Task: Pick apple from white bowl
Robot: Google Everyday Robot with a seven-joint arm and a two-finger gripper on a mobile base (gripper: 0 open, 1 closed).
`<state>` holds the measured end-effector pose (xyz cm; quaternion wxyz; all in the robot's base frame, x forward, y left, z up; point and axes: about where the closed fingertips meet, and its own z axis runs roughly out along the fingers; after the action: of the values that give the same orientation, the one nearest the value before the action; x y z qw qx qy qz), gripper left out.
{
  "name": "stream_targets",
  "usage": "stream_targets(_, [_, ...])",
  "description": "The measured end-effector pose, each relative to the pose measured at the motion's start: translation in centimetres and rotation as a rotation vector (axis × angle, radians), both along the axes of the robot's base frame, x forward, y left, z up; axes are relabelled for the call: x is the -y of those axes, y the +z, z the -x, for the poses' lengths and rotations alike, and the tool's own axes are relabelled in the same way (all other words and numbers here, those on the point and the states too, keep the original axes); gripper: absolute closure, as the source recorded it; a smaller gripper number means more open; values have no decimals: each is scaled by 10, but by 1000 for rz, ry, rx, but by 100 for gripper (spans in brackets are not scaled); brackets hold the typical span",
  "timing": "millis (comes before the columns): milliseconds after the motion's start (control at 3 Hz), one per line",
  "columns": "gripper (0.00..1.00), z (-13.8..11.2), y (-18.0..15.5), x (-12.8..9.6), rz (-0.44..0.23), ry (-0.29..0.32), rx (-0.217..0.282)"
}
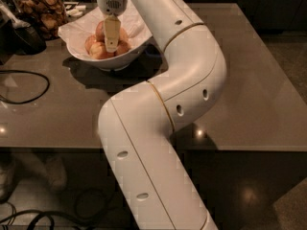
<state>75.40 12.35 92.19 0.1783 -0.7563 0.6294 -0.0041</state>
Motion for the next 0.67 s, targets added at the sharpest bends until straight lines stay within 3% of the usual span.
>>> stream_targets(667, [61,0,0,0,0,0,0])
